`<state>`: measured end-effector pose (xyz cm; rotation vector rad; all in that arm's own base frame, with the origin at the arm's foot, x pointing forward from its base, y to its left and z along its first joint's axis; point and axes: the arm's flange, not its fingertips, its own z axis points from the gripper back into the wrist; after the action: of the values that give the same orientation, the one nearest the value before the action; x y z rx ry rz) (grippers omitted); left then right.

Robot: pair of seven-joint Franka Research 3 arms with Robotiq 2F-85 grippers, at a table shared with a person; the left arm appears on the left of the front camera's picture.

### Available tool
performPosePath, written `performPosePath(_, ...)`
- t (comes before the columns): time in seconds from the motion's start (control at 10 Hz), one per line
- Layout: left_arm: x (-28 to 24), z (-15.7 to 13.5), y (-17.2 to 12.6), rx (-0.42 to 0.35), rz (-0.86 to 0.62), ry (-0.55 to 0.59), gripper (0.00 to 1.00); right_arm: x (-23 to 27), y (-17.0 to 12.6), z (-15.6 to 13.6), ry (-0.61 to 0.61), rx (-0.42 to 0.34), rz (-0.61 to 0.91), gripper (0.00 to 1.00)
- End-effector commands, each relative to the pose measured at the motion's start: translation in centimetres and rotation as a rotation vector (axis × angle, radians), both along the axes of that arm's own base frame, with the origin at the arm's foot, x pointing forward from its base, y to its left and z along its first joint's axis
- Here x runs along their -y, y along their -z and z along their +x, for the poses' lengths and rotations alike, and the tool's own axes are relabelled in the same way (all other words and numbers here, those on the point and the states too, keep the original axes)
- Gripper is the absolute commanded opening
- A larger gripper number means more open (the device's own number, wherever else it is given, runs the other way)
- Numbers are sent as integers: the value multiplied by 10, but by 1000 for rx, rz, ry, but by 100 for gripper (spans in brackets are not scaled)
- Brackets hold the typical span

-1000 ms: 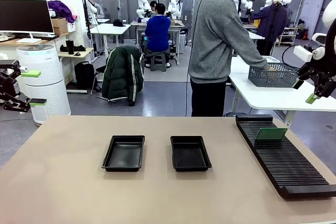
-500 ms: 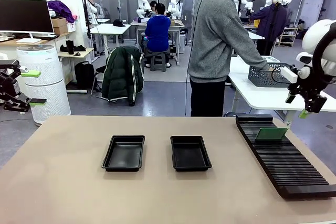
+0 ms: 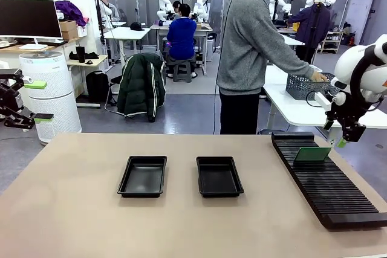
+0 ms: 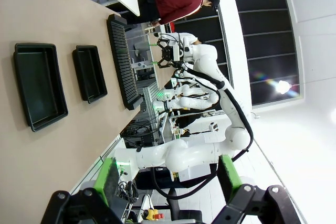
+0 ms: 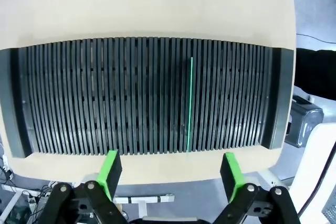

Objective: Inspect and transfer BCBs to ESD trays.
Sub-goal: Pick up the Blank PCB from the PCB Rack and place it in the left ESD tray.

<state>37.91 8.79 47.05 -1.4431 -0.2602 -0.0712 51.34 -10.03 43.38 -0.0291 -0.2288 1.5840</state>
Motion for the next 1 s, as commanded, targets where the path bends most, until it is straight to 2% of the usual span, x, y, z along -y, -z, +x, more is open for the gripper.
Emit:
performPosePath(0.0,-2,0,0,1,-2,-3,100,-11,19,3,18,0,-37,100)
performPosePath(0.6,-2,0,0,1,-2,-3,100,-31,50,18,17,-5,-91,100)
performPosePath(0.9,-2,0,0,1,-2,-3,100,-41,56,22,20,4,-110,100)
